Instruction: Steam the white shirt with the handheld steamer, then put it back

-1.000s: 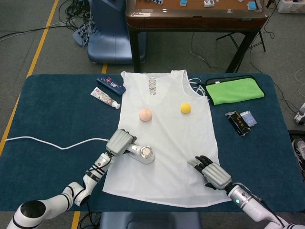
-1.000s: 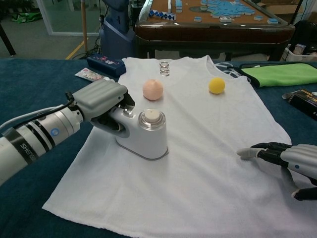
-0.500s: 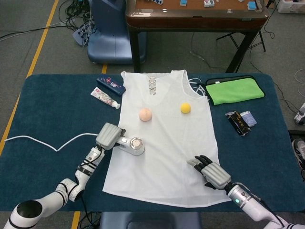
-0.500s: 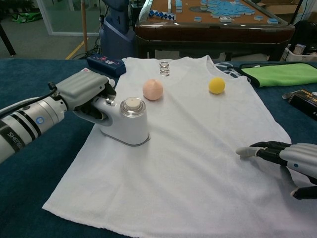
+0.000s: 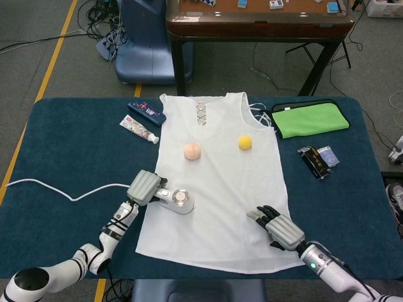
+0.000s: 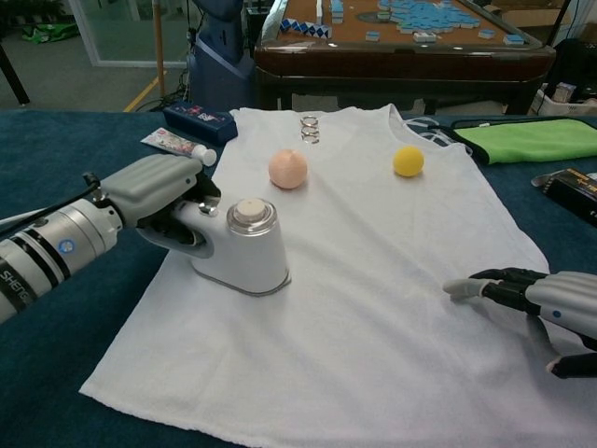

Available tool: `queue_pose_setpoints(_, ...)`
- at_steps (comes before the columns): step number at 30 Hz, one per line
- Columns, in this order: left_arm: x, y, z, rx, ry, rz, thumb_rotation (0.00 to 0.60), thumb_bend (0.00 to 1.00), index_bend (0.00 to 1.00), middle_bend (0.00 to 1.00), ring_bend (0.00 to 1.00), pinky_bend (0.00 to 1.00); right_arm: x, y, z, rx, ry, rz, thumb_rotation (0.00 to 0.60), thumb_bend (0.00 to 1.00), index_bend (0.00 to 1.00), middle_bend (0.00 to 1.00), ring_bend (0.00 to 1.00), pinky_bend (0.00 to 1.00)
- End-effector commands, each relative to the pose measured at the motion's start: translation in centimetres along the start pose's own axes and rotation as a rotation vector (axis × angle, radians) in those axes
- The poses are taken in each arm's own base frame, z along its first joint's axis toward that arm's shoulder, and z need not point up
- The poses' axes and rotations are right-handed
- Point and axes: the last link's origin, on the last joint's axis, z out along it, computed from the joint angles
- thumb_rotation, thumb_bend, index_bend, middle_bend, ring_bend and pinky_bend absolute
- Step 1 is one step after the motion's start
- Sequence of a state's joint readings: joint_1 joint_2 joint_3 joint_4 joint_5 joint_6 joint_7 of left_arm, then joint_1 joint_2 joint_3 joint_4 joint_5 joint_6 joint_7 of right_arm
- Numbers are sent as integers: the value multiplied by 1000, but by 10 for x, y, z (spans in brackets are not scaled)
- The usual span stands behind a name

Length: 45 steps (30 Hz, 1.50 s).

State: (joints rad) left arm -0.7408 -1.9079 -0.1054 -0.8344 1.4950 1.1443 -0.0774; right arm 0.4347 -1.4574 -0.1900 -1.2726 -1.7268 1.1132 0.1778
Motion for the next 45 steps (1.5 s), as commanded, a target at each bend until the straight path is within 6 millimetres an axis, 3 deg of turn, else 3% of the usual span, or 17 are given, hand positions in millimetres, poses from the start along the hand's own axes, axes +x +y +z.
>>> queue_pose_setpoints(1, -2, 14, 2, -25, 2, 5, 600, 205, 829, 795, 680, 659, 0, 1, -1, -3, 1, 1, 600, 1000, 0, 118, 7, 0)
queue_pose_setpoints(11, -11, 50, 9, -99, 15, 59, 600, 205, 828, 795, 678, 654, 0, 1, -2, -5, 1, 13, 600, 1000, 0, 118, 7, 0)
queue_pose_setpoints(17, -11, 57, 11, -106, 22, 63, 600, 205, 829, 794, 678, 654, -1, 2, -3, -5, 2, 19, 600, 1000, 0, 118, 7, 0)
queue_pose_setpoints(45, 9, -31, -16, 16, 22, 115, 600, 205, 829, 795, 679, 644, 0, -4, 3, 2, -7, 8, 600, 1000, 0, 118, 7, 0)
